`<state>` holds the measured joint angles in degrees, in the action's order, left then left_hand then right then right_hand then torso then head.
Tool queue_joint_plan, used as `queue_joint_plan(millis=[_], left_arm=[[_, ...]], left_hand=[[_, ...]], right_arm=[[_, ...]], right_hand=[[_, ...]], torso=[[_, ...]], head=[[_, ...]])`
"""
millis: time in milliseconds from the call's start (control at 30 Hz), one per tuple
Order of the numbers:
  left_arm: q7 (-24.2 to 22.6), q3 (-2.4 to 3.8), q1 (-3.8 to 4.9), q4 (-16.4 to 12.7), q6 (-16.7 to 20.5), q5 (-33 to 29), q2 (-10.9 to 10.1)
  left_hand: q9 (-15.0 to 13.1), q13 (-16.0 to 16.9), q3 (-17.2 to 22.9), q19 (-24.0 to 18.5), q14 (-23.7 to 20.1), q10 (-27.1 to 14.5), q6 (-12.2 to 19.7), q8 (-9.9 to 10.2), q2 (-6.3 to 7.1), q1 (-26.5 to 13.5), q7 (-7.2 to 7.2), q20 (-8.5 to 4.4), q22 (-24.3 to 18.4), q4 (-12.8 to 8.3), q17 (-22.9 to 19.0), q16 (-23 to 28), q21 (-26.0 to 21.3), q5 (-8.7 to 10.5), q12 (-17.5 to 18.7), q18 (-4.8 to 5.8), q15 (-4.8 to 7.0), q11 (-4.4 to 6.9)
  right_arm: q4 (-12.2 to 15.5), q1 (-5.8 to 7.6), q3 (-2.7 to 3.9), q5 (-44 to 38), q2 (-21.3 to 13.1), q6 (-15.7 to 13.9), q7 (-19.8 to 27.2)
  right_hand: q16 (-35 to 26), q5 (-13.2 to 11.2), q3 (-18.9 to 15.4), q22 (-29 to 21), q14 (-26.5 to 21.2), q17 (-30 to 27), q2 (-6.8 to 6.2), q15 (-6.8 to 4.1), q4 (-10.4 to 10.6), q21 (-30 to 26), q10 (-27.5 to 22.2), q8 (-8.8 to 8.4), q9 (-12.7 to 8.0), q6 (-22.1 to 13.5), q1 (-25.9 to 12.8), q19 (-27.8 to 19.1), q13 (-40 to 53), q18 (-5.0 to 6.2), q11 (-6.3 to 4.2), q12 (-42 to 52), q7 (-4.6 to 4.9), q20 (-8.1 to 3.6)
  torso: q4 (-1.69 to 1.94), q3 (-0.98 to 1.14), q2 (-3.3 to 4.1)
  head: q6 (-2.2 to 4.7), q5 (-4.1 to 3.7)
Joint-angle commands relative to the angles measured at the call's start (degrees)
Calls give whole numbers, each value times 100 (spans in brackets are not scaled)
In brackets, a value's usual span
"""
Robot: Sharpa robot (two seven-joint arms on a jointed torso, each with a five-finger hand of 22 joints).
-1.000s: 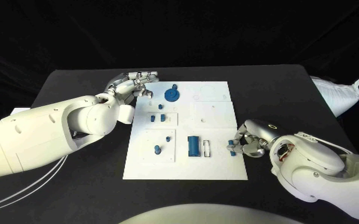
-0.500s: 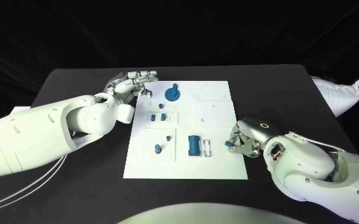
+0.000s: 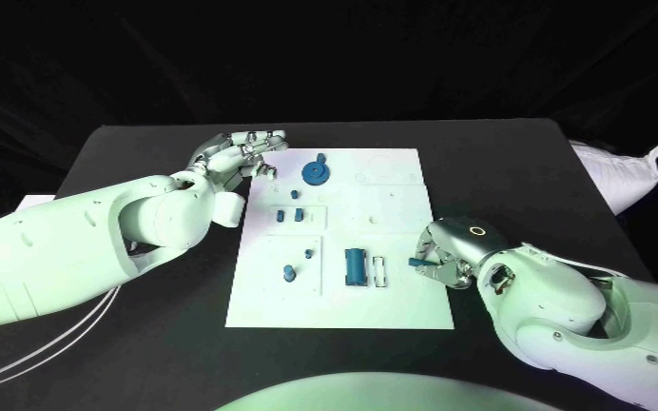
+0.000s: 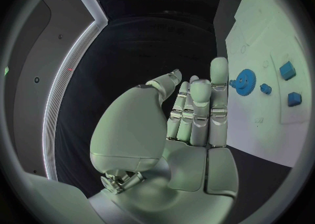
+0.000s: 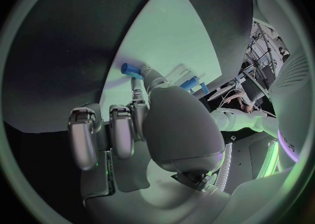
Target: Assemble the parts on the task board
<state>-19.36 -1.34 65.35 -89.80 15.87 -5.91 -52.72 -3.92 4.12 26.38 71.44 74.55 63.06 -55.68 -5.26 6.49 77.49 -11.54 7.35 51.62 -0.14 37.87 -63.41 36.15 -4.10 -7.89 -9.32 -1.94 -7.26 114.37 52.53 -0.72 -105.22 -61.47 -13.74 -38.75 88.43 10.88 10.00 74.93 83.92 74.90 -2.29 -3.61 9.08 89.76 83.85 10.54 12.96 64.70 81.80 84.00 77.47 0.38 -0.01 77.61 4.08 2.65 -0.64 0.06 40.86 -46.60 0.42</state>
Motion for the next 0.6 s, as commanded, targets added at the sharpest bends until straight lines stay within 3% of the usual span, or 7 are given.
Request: queue_joint_plan(millis=[33, 200, 333, 600], left_arm=[[-26, 3, -5, -11, -106, 28, 0], [-21, 3, -5, -15, -110, 28, -3], [-9, 3, -5, -17, -118, 28, -5], [-6, 3, -5, -24, -125, 28, -8]], left_hand=[[0, -7, -33, -43, -47, -35, 39, -29, -39, -1, -8, 1, -6, 13, -7, 1, -12, -39, -33, -73, 12, 11], [0, -7, -33, -43, -47, -35, 39, -29, -39, -1, -8, 1, -6, 13, -7, 1, -12, -39, -33, -73, 12, 11], [-2, -6, -44, -50, -58, -52, 49, -46, -48, 8, -9, 3, -26, 2, -27, 0, -41, -40, -59, -78, 11, 10], [-2, -6, -45, -57, -62, -54, 50, -47, -47, 7, -10, 3, -40, 1, -38, 5, -60, -40, -59, -81, 11, 9]], right_arm=[[-41, -62, -50, 284, -12, -220, -219], [48, -60, -26, 757, -32, -812, -169], [101, -55, -3, 1103, -38, -1077, -147], [157, -51, 23, 1710, 16, -1339, -88]], right_hand=[[28, 77, 106, 1507, 565, 1330, 247, -46, 43, 24, 80, 25, 20, 46, 48, 600, 385, -38, -52, 34, -14, -36], [33, 85, 219, 1507, 567, 1337, 143, -64, 164, 24, 100, 28, 61, 89, -172, 600, 402, -38, -67, 41, -37, -55], [31, 99, 250, 1507, 567, 1336, 78, -68, 205, 24, 101, 26, 75, 97, -253, 600, 401, -38, -71, 32, -41, -61], [37, 138, 299, 1507, 569, 1344, -4, -73, 244, 24, 109, 30, 97, 114, -339, 600, 412, -38, -77, 38, -50, -67]], torso=[[12, -4, -1], [26, -12, 0], [33, -17, 1], [47, -25, 0]], head=[[2, -2], [5, -8], [8, -11], [9, -20]])
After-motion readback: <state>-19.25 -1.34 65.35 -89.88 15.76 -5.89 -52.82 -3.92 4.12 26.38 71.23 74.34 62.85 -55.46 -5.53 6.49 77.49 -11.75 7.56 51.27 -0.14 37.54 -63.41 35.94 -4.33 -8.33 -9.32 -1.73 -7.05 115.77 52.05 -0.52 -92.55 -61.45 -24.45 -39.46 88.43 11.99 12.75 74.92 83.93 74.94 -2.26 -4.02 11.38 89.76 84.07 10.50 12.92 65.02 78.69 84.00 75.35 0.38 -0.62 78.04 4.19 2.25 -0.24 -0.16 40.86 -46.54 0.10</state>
